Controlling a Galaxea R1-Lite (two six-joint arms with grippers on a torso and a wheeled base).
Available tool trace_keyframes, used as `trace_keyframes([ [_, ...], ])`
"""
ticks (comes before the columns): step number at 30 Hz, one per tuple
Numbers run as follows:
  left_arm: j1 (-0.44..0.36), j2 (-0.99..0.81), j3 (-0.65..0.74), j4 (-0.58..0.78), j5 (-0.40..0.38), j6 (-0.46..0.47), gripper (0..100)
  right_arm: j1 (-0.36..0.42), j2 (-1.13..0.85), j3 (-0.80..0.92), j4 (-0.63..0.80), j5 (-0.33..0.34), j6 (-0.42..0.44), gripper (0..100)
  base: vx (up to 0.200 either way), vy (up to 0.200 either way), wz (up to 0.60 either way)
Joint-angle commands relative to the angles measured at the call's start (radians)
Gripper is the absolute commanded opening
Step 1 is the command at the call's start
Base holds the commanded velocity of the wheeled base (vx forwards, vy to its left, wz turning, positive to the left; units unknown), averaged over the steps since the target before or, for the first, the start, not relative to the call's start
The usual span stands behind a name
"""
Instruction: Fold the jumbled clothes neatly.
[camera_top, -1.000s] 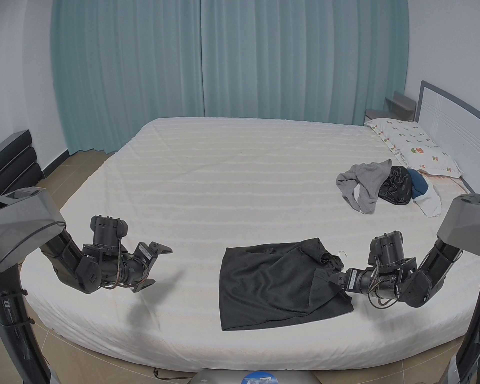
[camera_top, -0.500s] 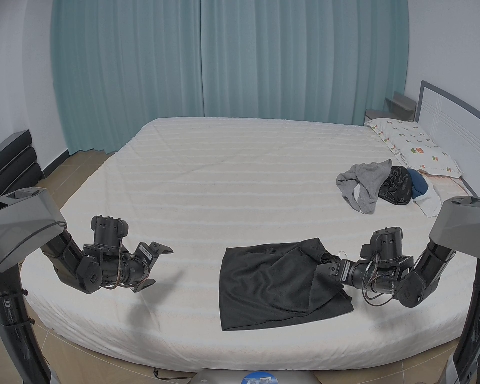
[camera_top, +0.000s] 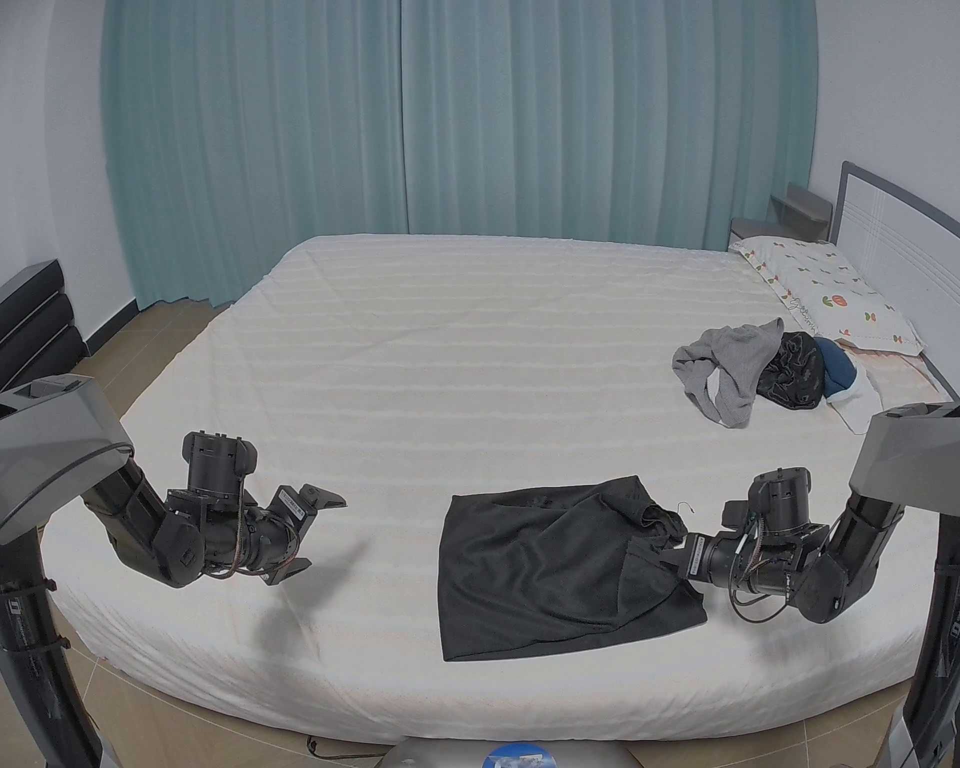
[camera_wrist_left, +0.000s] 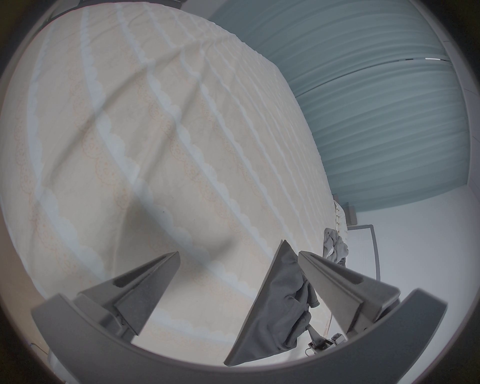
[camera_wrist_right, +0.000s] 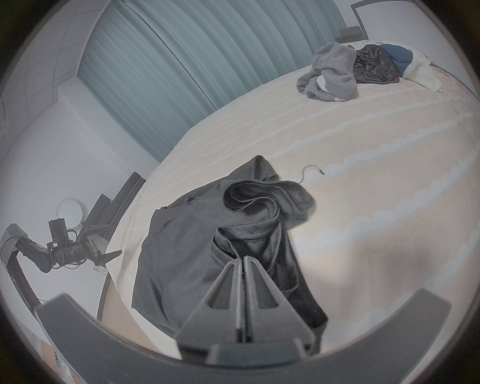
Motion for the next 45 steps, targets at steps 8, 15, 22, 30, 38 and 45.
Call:
trace_keyframes([
  [8,0.000,0.002,0.001,-0.001,0.002,0.000,100,-0.079,-0.077,0.106,-0.001,0.097,-0.099,0,0.000,0.000,0.00],
  [15,0.000,0.002,0.001,-0.001,0.002,0.000,100,-0.140,-0.079,0.159,0.008,0.173,-0.174,0,0.000,0.000,0.00],
  [22,0.000,0.003,0.000,-0.001,0.002,0.000,100,-0.201,-0.045,0.213,0.000,0.242,-0.340,0,0.000,0.000,0.00],
  [30,0.000,0.005,0.000,-0.001,0.002,0.000,100,-0.243,-0.011,0.232,-0.001,0.284,-0.446,0,0.000,0.000,0.00],
  [38,0.000,0.006,-0.002,-0.002,0.006,0.000,100,-0.253,-0.037,0.225,-0.012,0.337,-0.430,100,0.000,0.000,0.00],
  [45,0.000,0.006,-0.002,-0.002,0.006,0.000,100,-0.246,-0.051,0.222,-0.102,0.378,-0.304,100,0.000,0.000,0.00],
])
